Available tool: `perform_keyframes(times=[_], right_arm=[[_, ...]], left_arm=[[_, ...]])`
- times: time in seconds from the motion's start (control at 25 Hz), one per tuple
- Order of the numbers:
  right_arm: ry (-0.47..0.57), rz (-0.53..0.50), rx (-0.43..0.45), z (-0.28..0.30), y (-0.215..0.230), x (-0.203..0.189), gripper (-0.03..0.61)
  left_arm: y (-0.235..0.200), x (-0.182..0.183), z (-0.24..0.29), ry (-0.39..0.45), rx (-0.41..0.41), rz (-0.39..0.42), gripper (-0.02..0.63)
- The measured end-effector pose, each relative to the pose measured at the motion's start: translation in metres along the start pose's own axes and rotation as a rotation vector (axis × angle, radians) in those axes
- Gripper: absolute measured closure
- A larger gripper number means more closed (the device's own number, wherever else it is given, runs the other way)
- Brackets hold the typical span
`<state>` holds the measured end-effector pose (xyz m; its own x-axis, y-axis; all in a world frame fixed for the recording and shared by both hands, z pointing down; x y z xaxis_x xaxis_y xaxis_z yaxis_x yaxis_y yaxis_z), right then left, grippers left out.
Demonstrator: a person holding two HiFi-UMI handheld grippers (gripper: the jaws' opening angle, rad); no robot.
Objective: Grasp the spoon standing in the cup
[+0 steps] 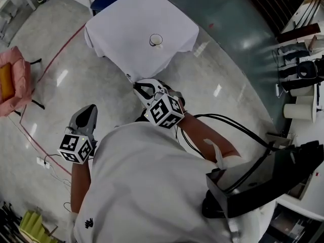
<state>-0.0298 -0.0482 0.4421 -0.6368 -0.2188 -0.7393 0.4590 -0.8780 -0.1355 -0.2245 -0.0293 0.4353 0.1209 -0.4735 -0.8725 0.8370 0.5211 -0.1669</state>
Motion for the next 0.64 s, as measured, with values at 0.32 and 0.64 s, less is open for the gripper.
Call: perform_keyframes(times=[0.32,0.64], right_arm=[[-0.003,0.022,-0.004,-0.007,0.020,-0.013,0.528],[-0.007,0.053,-0.021,-0.022,0.052,-0.037,0.528]], left_arm=[[0.010,0.009,0.023,-0.017,-0.014,0.010,0.601],[0.031,0.026,0.058,-0.033,-0.037,0.027,0.601]])
Point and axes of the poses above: the fingertips, and each gripper's own axes: z forward along the fingers, y to its right, x out of its top, the point moved 4 cm from there along -z, backward along the fingers, and after that the axes turned 14 degrees about x, right-handed, at the moved point
